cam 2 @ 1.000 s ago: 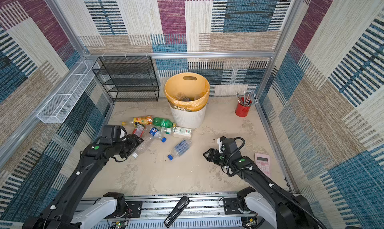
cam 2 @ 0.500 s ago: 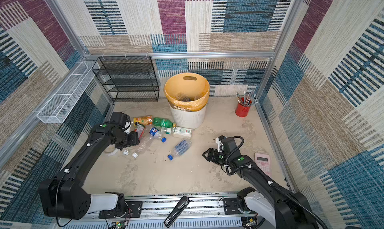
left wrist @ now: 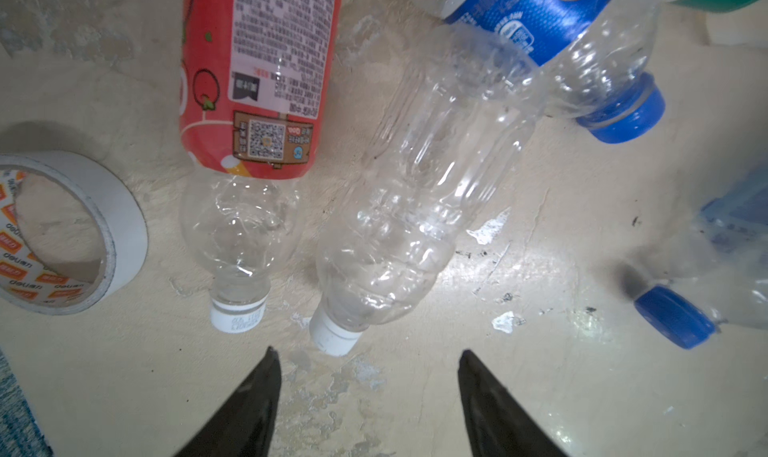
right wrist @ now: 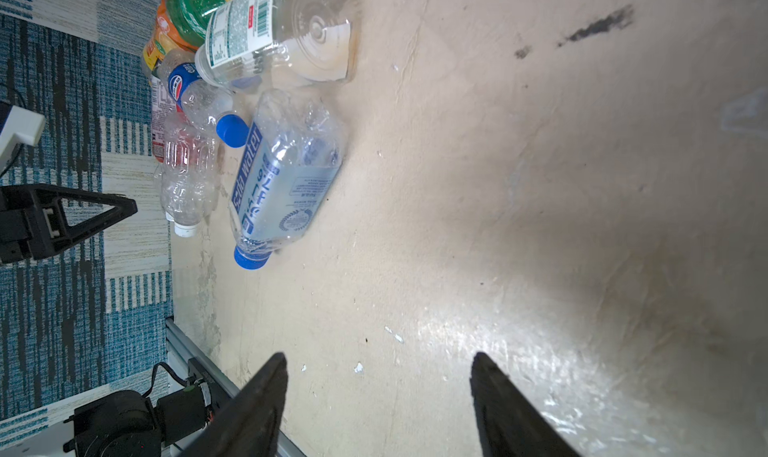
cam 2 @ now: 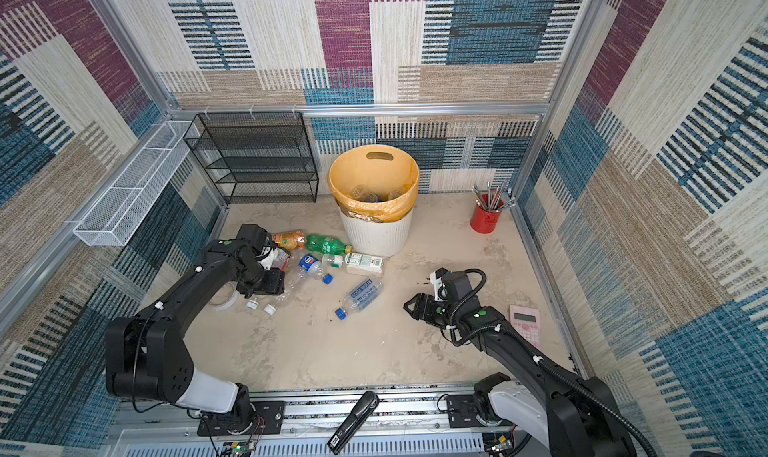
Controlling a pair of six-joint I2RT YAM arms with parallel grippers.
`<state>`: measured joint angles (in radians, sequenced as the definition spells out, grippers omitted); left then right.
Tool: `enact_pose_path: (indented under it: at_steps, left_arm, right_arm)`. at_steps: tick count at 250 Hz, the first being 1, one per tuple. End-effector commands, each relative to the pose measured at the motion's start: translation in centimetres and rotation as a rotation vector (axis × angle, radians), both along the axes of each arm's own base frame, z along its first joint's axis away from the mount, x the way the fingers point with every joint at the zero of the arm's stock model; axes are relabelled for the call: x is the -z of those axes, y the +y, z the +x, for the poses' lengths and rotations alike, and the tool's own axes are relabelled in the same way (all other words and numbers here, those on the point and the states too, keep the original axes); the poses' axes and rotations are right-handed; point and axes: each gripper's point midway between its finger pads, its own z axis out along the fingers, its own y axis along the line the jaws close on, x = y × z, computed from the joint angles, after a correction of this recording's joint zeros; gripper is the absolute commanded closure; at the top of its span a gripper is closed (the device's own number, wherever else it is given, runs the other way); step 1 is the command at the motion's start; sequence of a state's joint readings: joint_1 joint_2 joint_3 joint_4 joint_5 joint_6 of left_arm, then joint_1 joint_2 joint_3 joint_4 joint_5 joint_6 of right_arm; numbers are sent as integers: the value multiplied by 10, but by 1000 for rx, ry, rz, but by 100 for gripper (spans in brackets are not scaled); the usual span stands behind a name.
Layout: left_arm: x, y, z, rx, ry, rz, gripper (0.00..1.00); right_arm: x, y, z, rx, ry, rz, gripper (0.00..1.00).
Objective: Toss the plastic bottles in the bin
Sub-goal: 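Lower the left gripper onto the upright clear bottle and close it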
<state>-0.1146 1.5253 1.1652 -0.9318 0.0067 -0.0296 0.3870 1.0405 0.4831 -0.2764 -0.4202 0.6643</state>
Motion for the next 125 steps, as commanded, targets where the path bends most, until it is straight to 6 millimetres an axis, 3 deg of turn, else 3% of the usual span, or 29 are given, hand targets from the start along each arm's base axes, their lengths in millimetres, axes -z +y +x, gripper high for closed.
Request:
enact_pose_path:
  at_steps: [1, 125]
  left_arm:
    - [4, -4, 10, 64, -4, -3, 31]
    - [46, -16, 20, 122, 113, 15, 33]
  right_arm:
    - [-5, 5, 3, -22, -23, 15, 29]
    - [-3, 2, 2, -15, -23, 5, 29]
